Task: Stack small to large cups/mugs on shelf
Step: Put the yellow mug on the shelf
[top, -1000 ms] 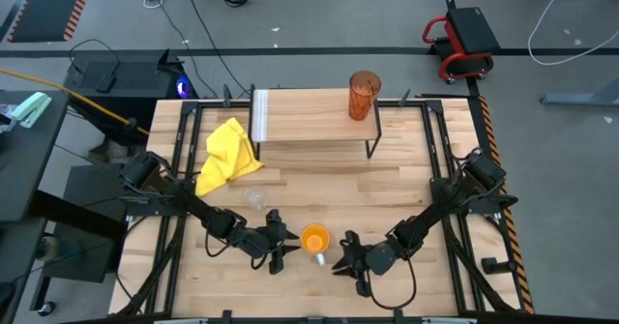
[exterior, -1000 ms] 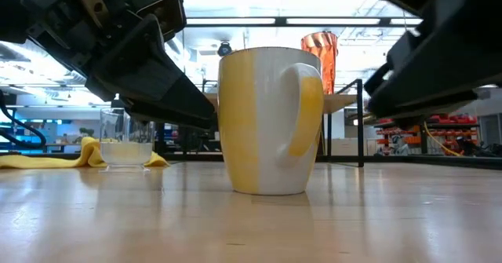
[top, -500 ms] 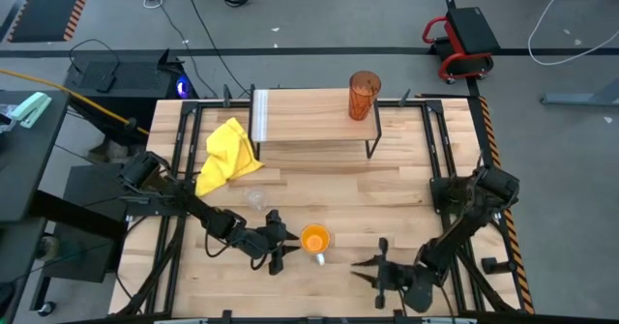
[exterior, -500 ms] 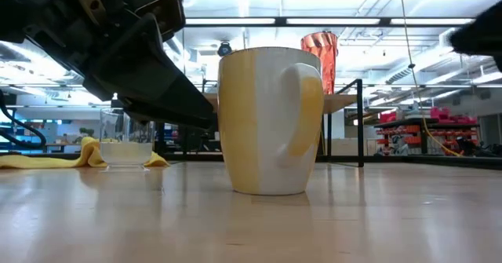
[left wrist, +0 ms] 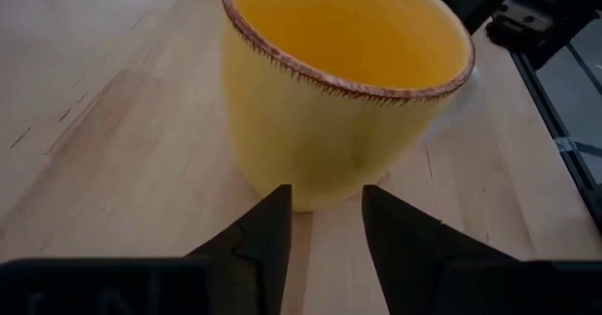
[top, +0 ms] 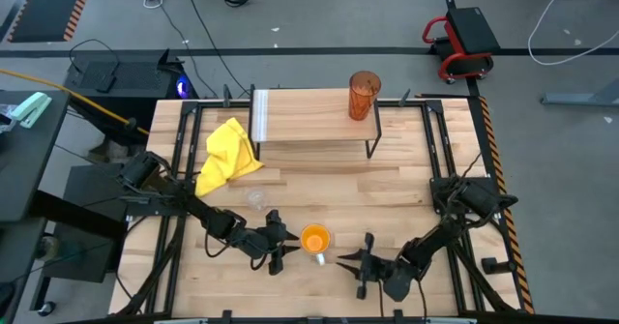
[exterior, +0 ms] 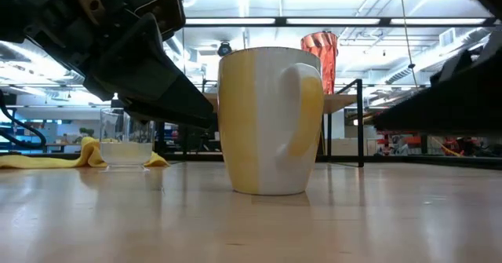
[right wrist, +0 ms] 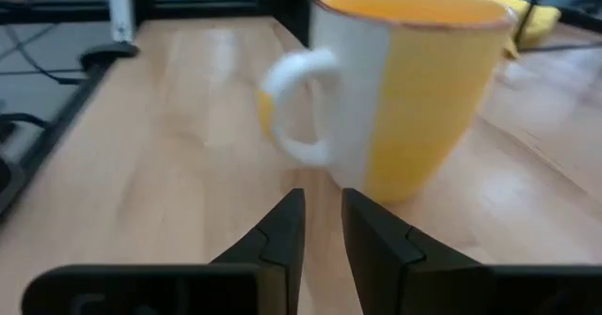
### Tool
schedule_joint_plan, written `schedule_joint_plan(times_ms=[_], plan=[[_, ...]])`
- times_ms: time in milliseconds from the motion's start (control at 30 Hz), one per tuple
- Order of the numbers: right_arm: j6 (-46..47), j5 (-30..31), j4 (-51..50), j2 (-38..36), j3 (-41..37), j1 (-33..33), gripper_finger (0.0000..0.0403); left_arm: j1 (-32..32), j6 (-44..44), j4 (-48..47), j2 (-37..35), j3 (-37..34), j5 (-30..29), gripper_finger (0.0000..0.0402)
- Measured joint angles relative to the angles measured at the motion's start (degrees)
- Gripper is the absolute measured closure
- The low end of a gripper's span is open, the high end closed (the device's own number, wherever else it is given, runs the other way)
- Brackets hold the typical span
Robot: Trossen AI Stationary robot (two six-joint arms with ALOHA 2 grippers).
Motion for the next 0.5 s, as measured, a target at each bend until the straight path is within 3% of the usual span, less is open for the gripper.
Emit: schedule_joint_plan(times_ms=[233, 500], plan=[[-3.5, -6.1, 4.0, 0.4, 0.3, -3.3, 0.0321, 0.0, 0.0, 0.2, 0.0, 0.0, 0.0, 0.0263], [-10.4, -13.6, 4.4, 3.6, 5.8, -7.2, 0.0321, 0.0, 0.0, 0.4, 0.0, 0.0, 0.0, 0.0262]])
